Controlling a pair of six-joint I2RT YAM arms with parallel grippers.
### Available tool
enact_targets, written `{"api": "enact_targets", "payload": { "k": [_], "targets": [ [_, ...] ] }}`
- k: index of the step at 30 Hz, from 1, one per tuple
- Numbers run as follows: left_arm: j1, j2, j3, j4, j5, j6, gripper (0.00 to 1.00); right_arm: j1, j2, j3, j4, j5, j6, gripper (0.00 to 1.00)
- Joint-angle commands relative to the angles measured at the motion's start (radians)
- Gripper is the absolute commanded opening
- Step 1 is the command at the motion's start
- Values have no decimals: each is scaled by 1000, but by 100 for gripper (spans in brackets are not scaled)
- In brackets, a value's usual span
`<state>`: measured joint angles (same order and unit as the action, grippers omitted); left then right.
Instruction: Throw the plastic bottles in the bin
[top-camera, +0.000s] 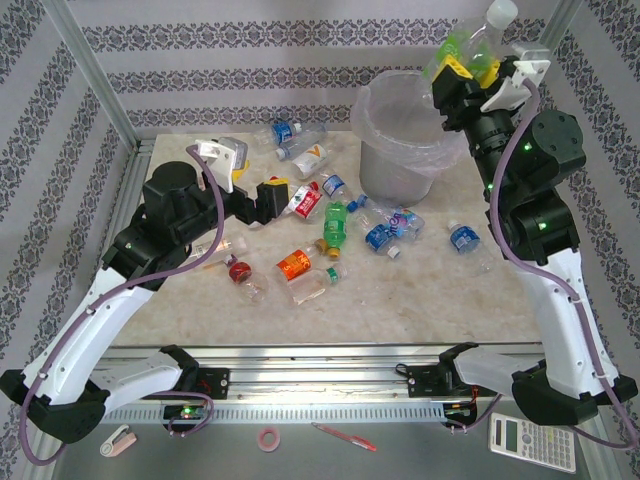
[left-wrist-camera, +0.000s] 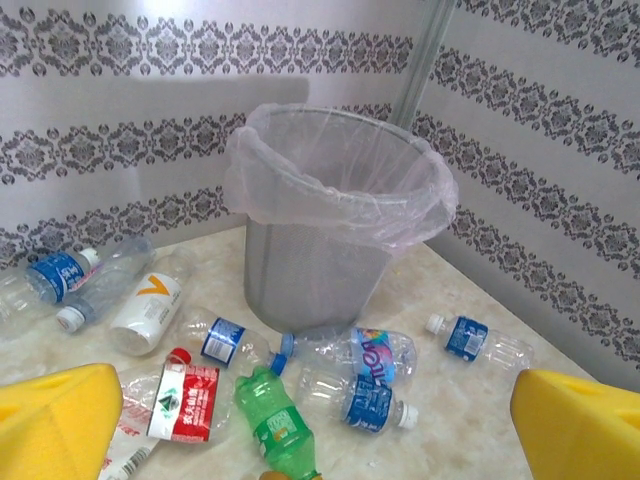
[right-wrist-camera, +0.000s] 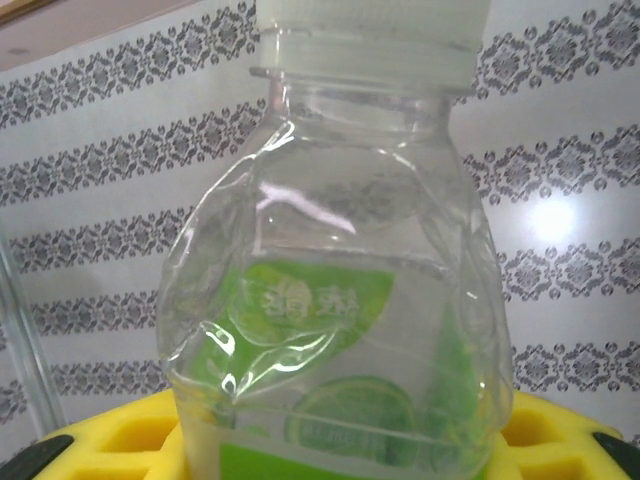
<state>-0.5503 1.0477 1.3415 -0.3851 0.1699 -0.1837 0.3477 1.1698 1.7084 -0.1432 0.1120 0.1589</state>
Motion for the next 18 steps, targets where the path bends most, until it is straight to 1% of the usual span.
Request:
{"api": "enact_targets", "payload": {
  "k": [1, 8, 12, 13, 15, 16, 18],
  "targets": [
    [-14, 0, 36, 68, -14, 21, 100, -24, 19, 38, 75, -2, -24, 37],
    [-16, 4, 42, 58, -22, 23, 100, -62, 78, 99, 57, -33, -9, 37],
    [-19, -4, 44, 35, -40, 20, 100, -96, 158, 164, 16, -31, 14, 36],
    [-20, -8, 44, 31, -44, 18, 100, -108, 194, 193, -9, -24, 19, 35],
    [-22, -16, 42, 21, -56, 15, 100, -142, 297, 296, -97, -47, 34, 35],
    [-22, -20, 43, 13, -59, 14, 100, -156, 349, 357, -154, -60, 38, 36],
    [-23, -30, 36, 1, -71, 4, 100, -191, 511, 543, -334, -82, 66, 43]
  ]
}}
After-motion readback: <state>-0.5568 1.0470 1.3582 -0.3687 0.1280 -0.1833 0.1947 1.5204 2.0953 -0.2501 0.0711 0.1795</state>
